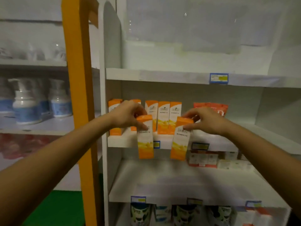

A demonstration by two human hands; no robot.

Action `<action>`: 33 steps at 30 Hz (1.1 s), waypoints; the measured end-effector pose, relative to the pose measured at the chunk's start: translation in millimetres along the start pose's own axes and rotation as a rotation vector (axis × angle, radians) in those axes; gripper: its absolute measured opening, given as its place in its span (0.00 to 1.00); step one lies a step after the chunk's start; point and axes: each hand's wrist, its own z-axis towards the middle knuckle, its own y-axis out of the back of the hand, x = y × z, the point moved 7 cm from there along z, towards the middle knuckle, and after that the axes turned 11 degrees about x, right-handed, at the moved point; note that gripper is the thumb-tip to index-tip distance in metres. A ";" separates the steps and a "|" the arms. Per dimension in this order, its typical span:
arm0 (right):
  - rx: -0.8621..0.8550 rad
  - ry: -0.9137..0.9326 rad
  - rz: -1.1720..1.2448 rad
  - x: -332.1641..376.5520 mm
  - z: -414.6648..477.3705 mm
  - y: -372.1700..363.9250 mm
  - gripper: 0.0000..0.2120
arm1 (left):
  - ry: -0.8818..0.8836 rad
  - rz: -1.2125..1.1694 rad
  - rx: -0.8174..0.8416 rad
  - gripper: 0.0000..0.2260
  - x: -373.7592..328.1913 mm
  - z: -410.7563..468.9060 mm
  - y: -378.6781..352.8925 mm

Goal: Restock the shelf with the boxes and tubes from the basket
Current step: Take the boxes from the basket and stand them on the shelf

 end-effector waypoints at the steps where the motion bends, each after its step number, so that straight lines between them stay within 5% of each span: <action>1: -0.023 0.004 0.006 3.8 5.7 8.1 0.20 | 0.006 0.006 -0.033 0.16 -0.4 4.3 11.0; 11: -0.195 0.054 0.001 33.8 67.1 32.1 0.20 | 0.157 0.099 -0.158 0.18 40.2 61.9 30.4; 20: -0.179 0.033 0.013 32.9 105.1 7.1 0.20 | 0.237 0.098 -0.128 0.18 76.3 80.3 23.5; 33: -0.196 -0.031 0.084 31.3 135.0 -18.8 0.16 | 0.203 0.474 -0.219 0.20 63.9 68.3 17.7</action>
